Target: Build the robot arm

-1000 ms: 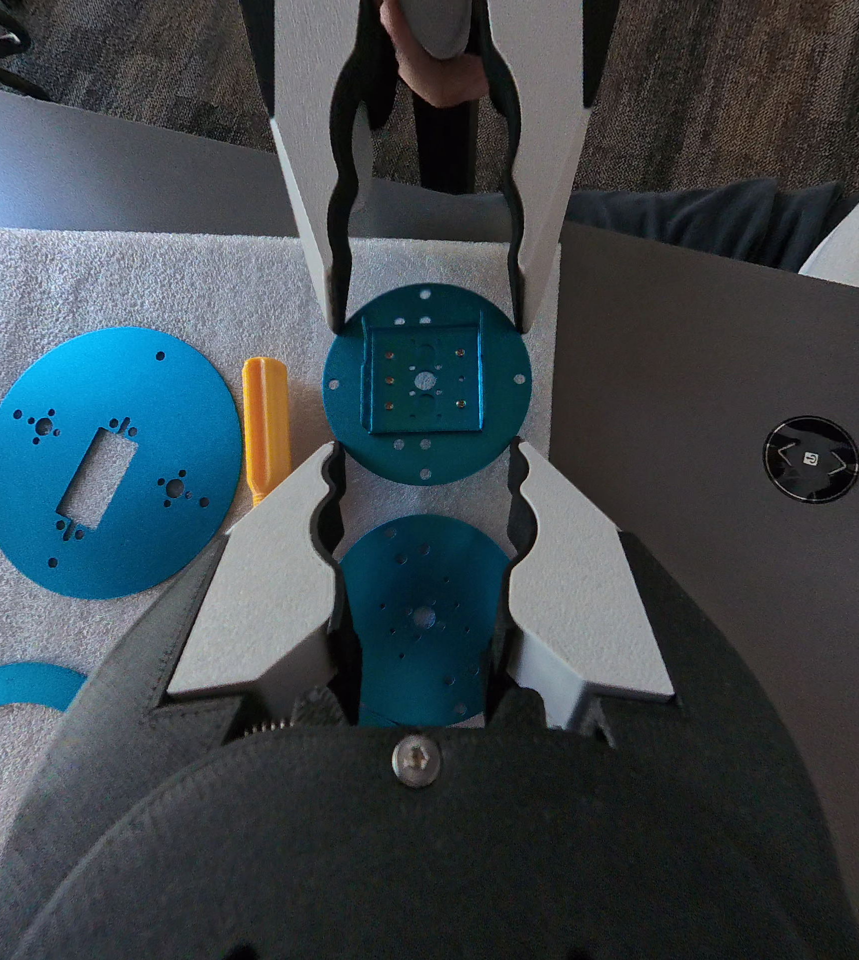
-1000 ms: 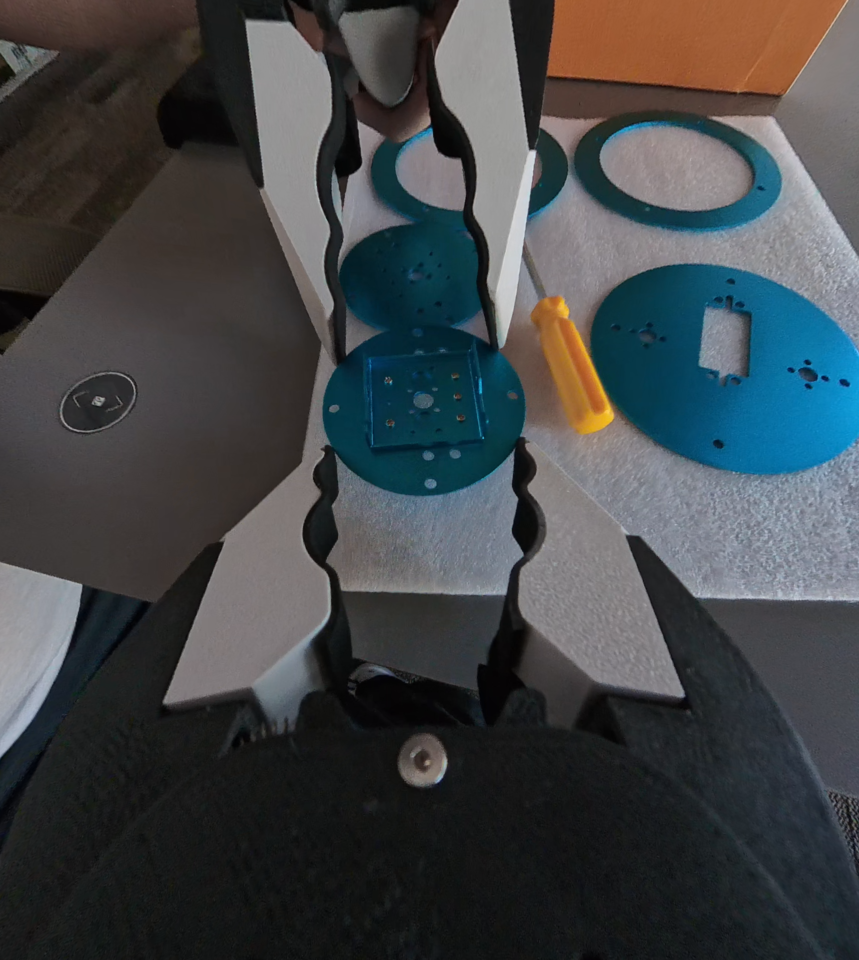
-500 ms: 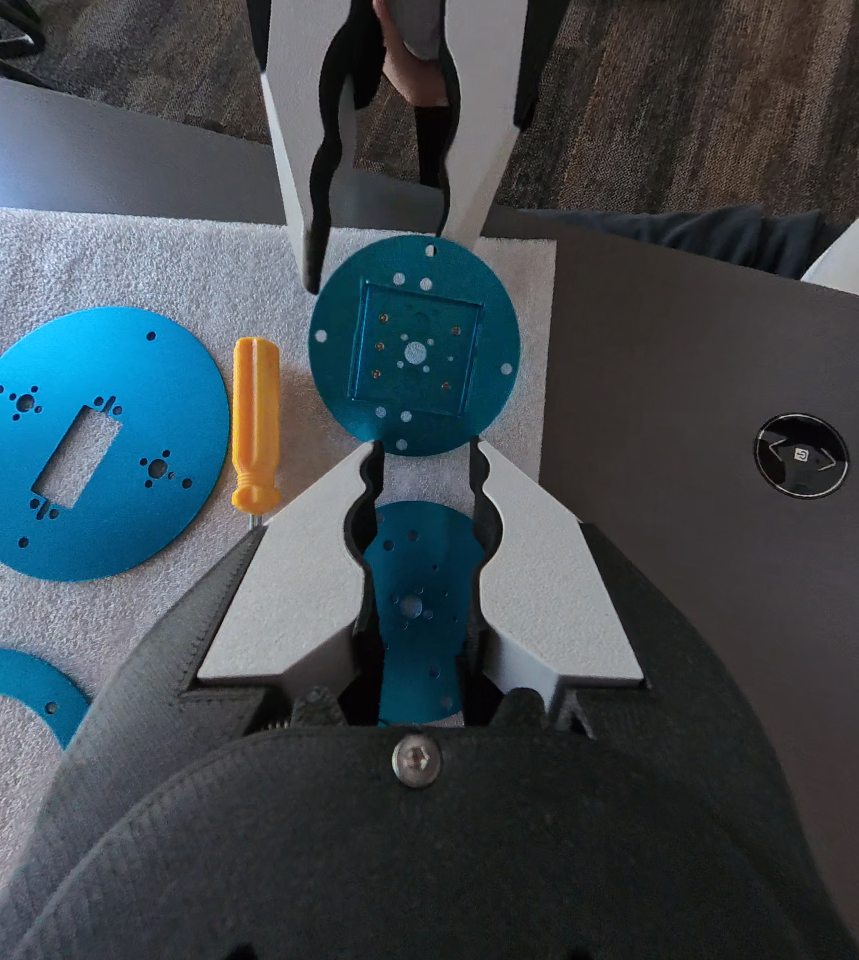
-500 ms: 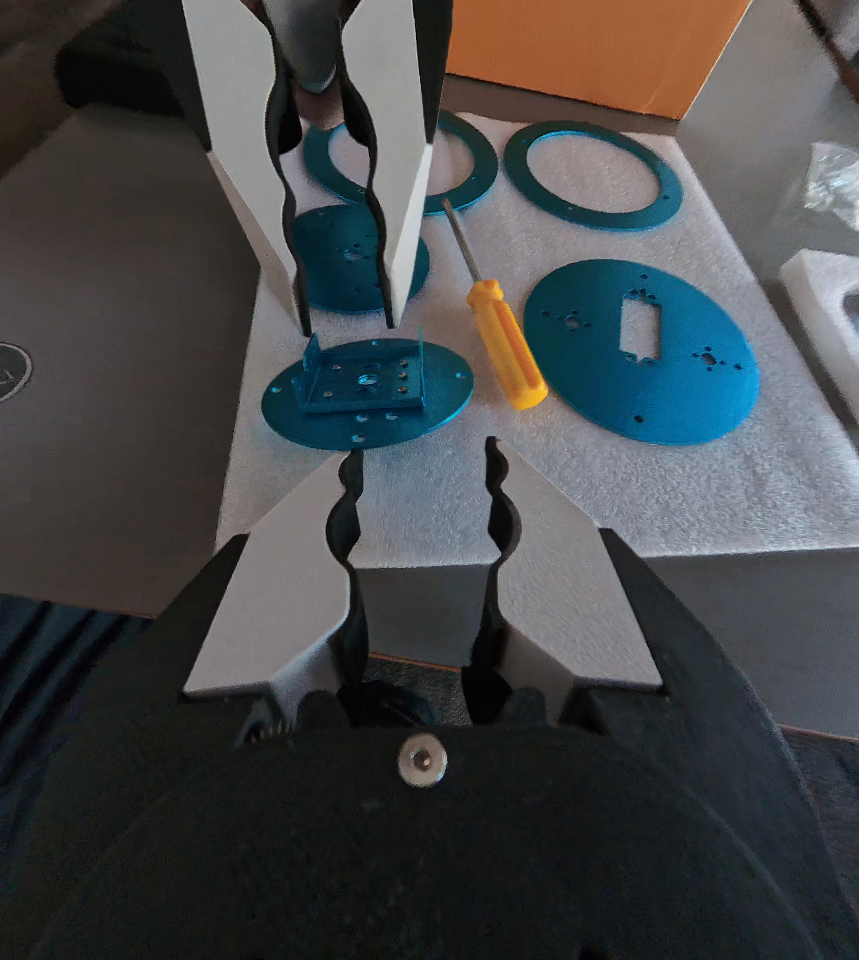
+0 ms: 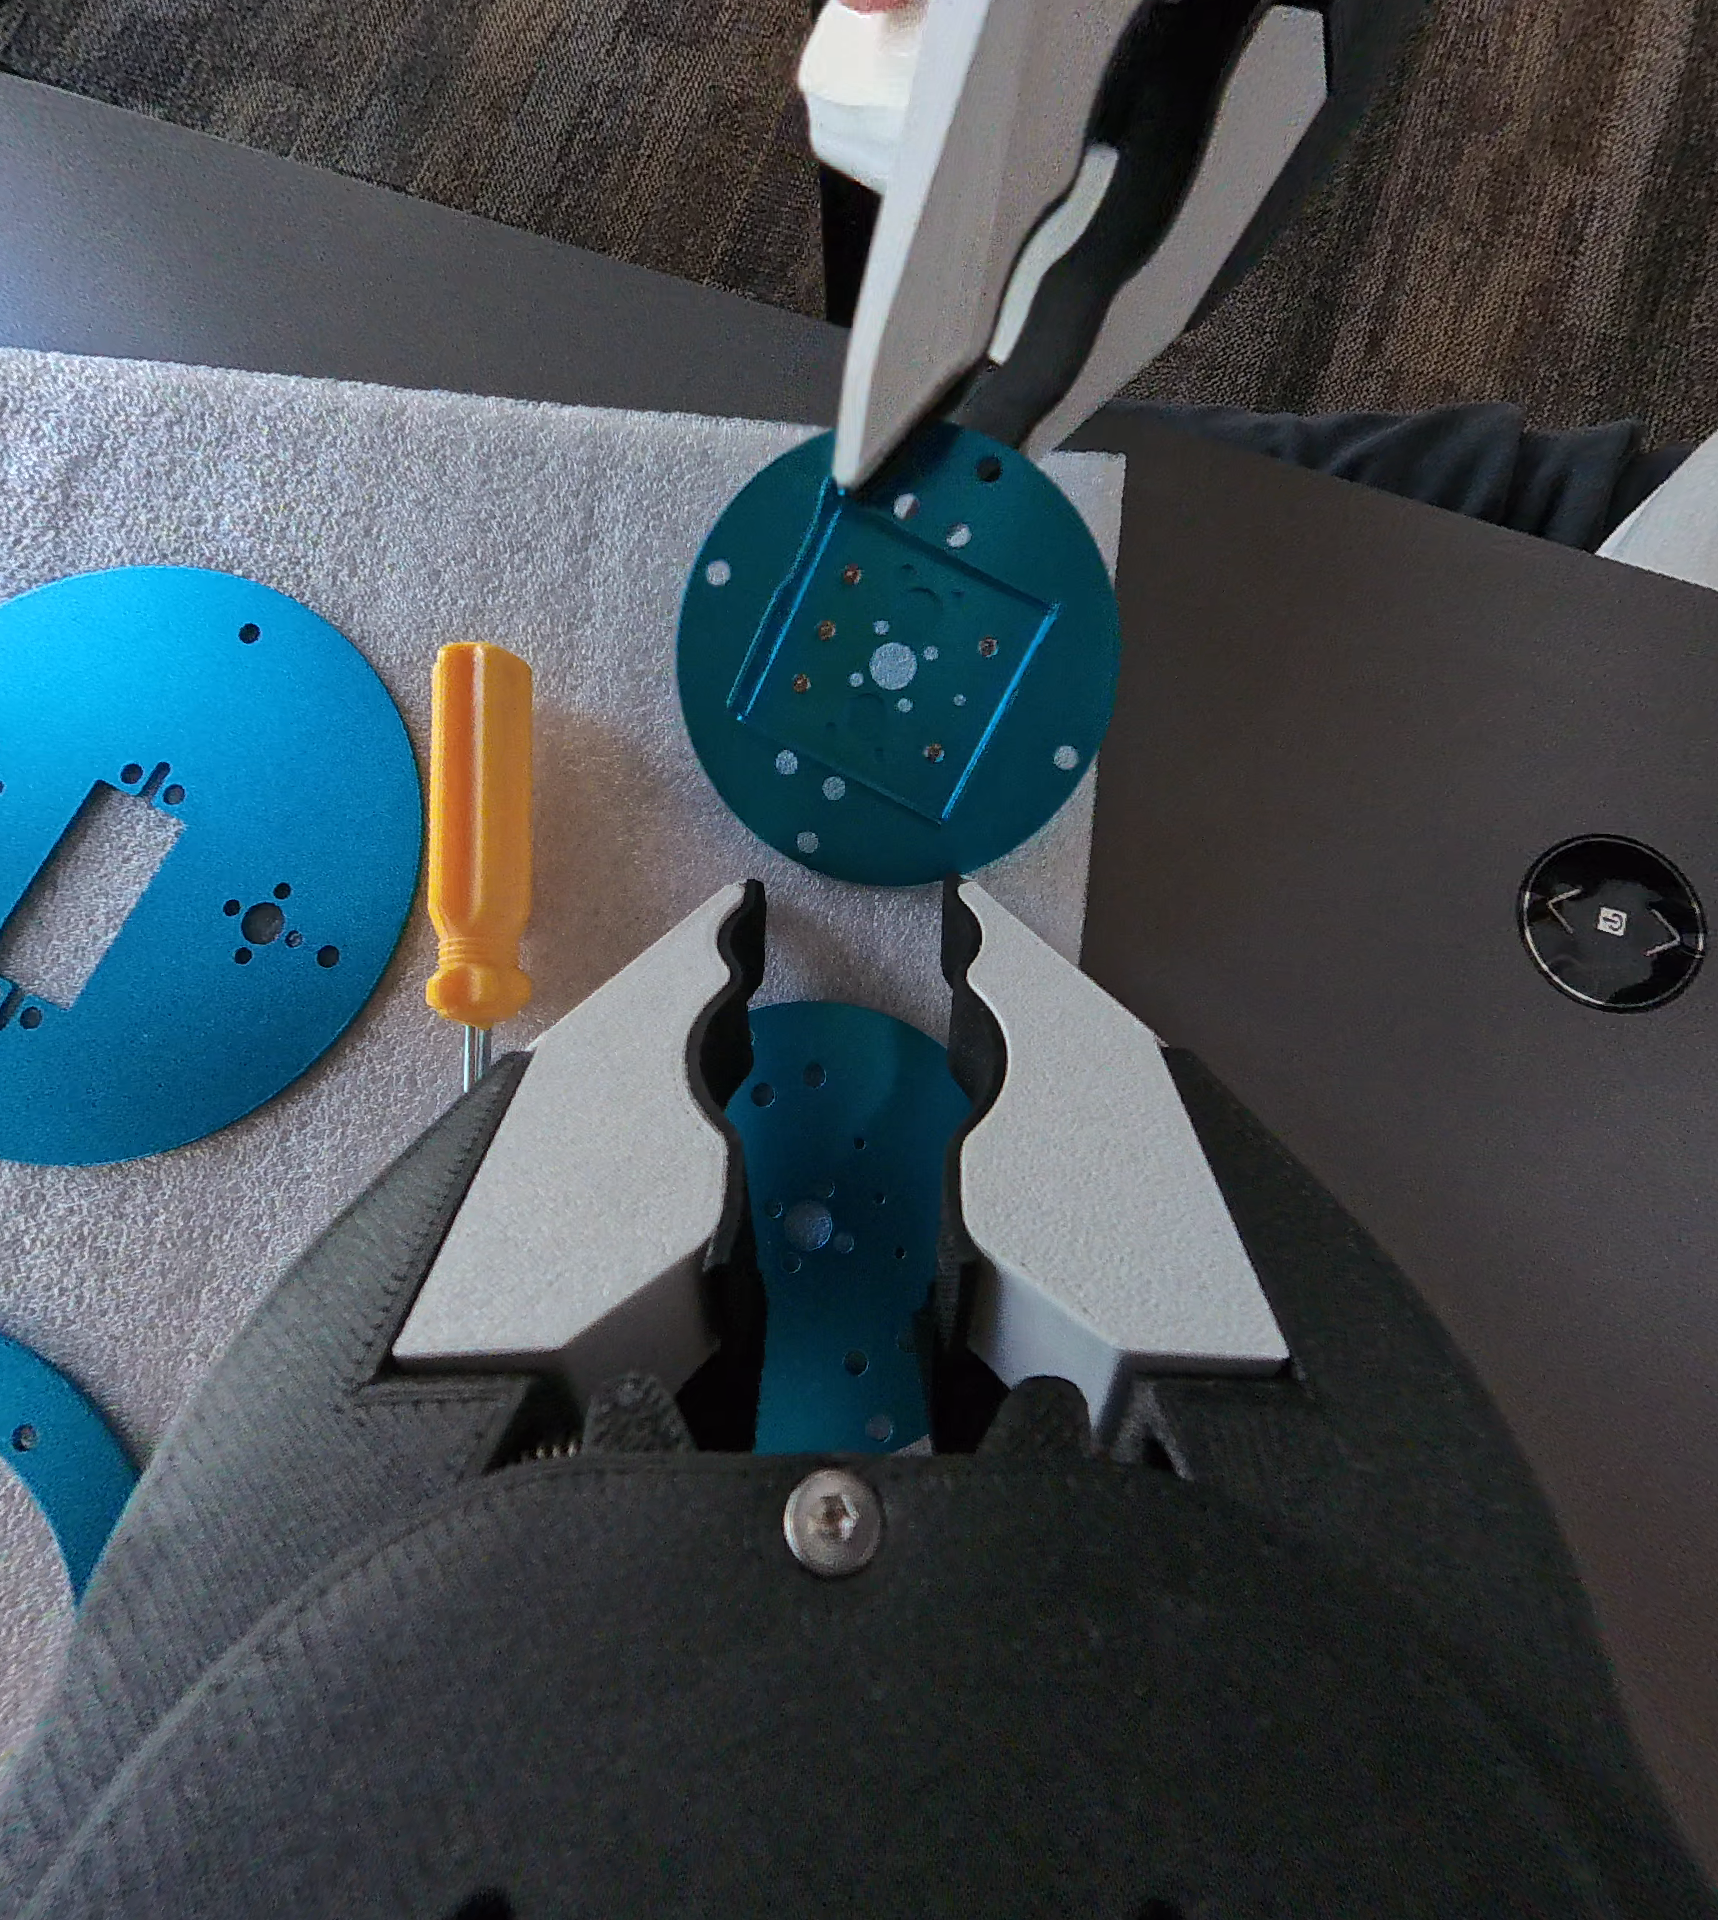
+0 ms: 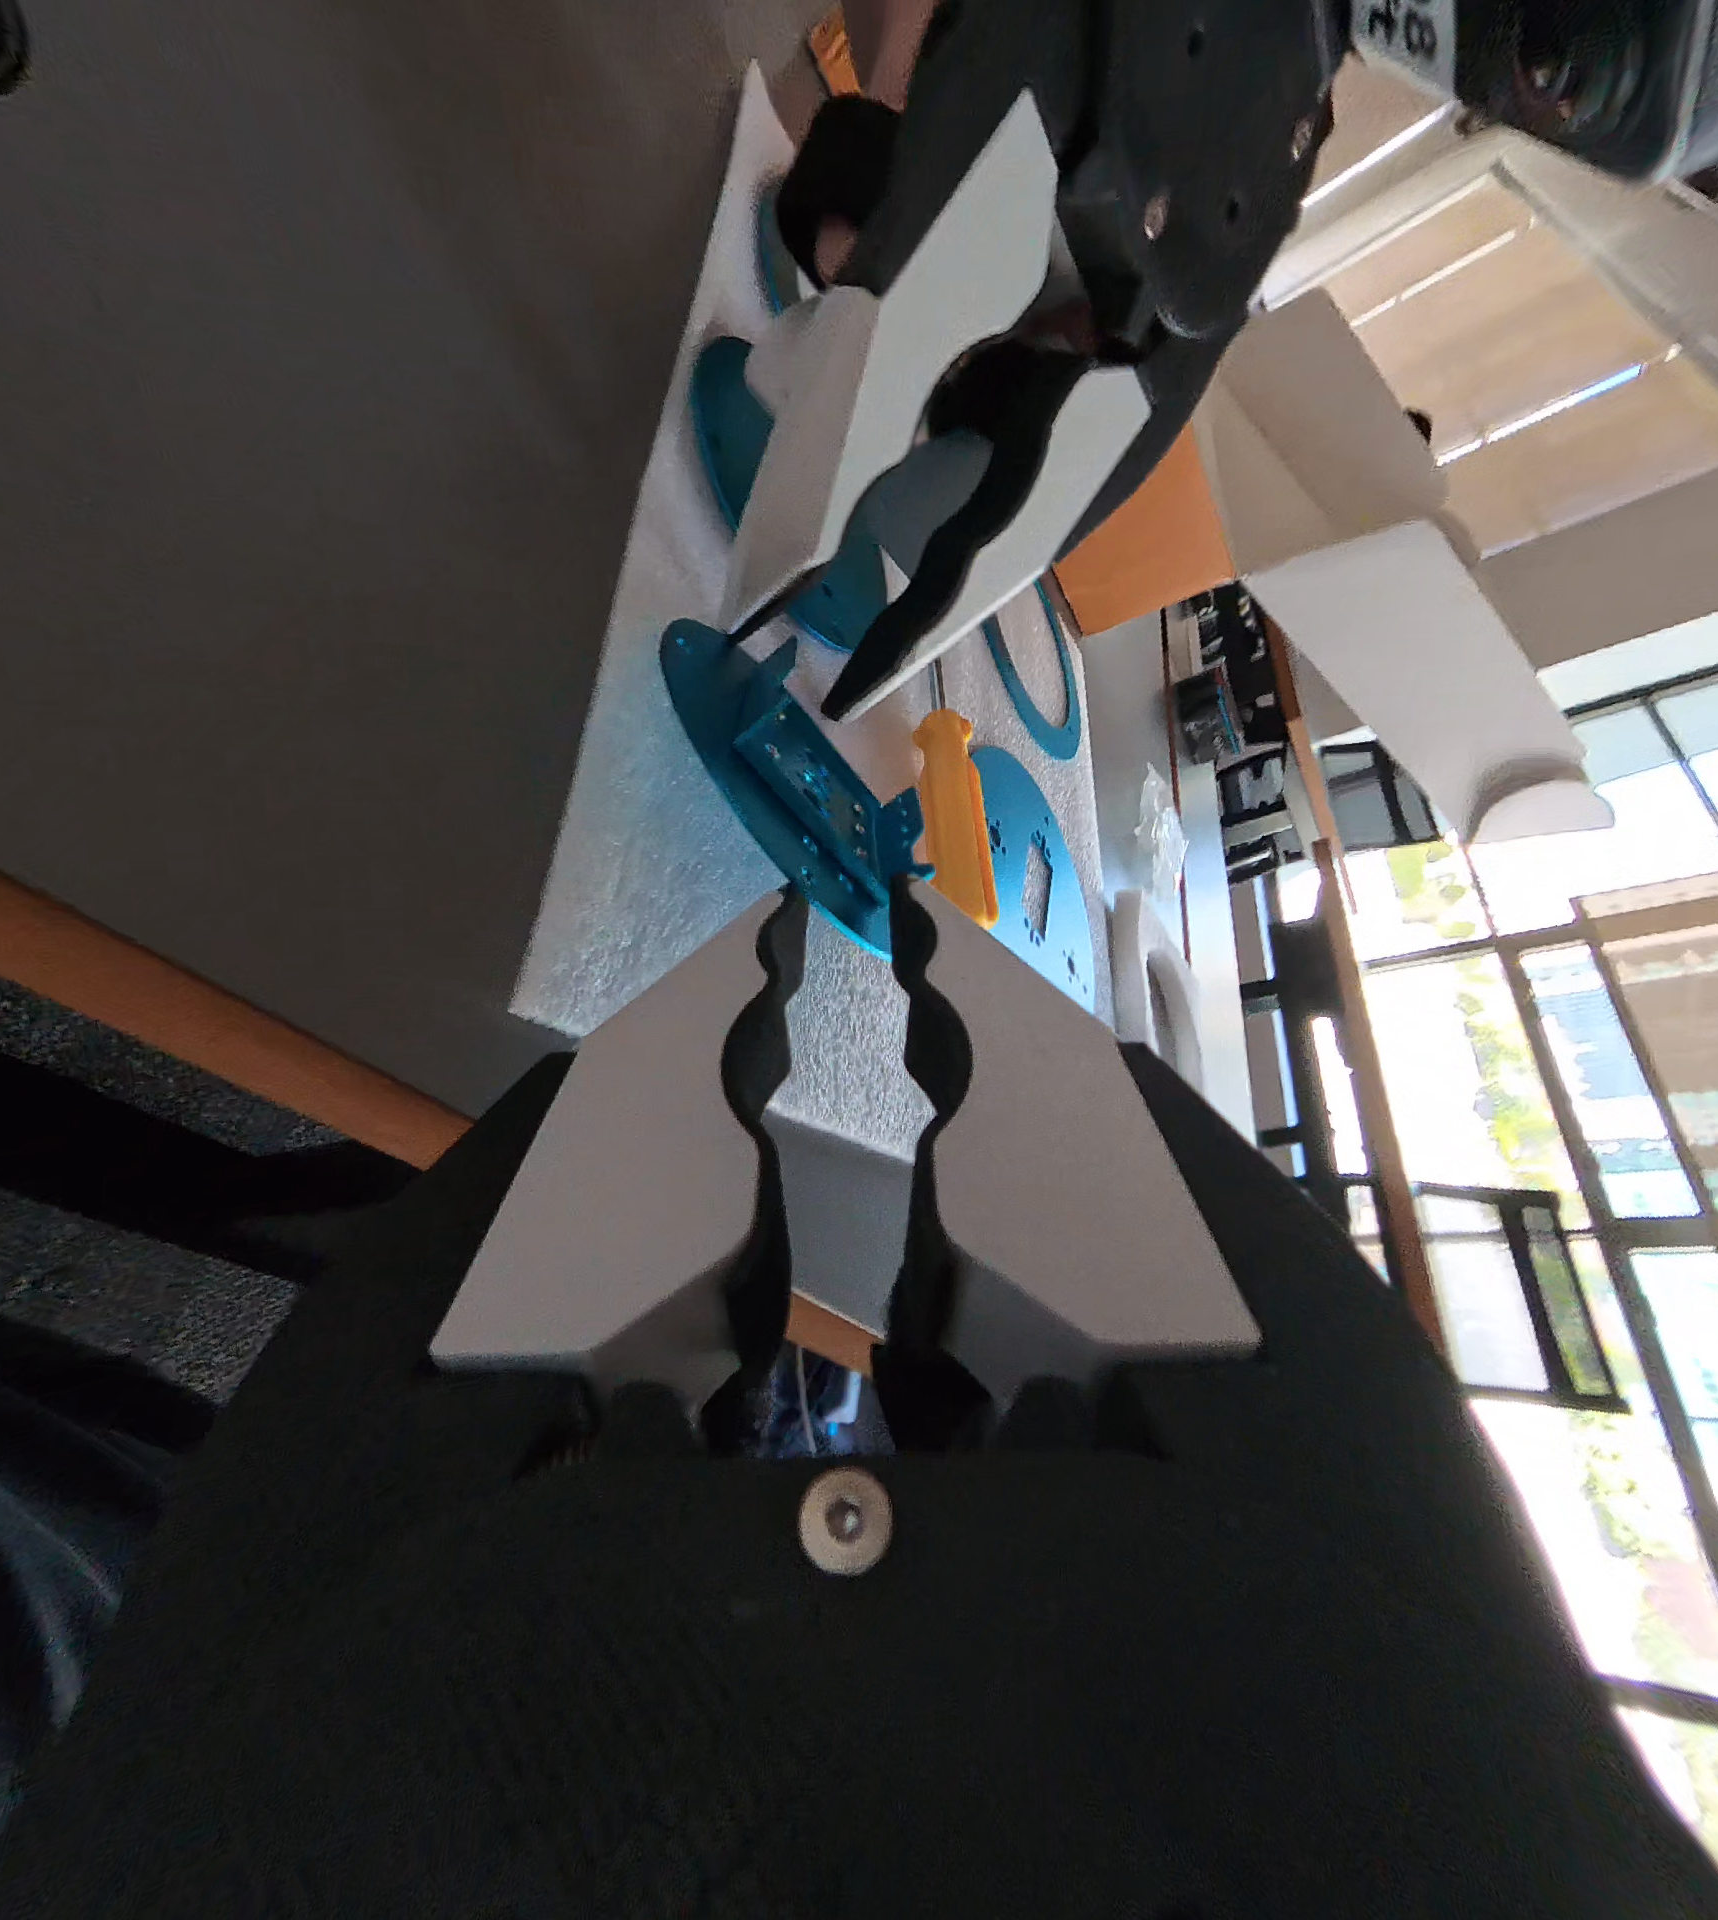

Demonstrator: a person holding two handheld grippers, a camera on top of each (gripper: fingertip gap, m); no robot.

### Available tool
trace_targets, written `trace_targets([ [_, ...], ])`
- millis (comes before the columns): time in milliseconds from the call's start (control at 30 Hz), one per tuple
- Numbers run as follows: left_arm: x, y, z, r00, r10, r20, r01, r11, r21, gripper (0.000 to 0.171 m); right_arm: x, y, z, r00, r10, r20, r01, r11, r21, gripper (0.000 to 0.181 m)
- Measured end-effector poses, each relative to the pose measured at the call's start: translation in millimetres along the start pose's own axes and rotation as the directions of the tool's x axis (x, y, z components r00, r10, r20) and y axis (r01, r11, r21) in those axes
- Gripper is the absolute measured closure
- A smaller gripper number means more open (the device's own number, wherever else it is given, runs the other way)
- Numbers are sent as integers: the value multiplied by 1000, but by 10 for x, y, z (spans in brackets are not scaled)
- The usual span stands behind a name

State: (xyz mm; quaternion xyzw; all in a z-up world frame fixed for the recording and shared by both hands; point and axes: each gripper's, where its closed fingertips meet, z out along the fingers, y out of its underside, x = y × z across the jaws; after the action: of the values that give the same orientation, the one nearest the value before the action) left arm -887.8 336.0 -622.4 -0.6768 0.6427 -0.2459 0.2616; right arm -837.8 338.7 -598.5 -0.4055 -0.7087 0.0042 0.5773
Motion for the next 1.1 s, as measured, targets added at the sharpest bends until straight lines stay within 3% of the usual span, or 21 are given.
trace_targets([
  [300, -13, -29, -91, 999, -36, 14, 36, 999, 40, 137, 92, -17, -57, 993, -102, -53, 102, 995, 1, 180],
  [567, -73, -96, -421, 994, -52, 96, 39, 990, 132, 137, 391, -222, -142, 1000, 22, 22, -22, 999, 30, 180],
  [833, -38, -704, -1050, 965, -12, 262, -106, 896, 430, 139, 1176, -939, -427, 962, 232, 143, -253, 955, 155, 181],
  [1100, 220, -1273, -1679, 878, 42, 478, -344, 750, 565, 147, 1587, -1600, -729, 963, 213, 167, -255, 919, 301, 181],
])
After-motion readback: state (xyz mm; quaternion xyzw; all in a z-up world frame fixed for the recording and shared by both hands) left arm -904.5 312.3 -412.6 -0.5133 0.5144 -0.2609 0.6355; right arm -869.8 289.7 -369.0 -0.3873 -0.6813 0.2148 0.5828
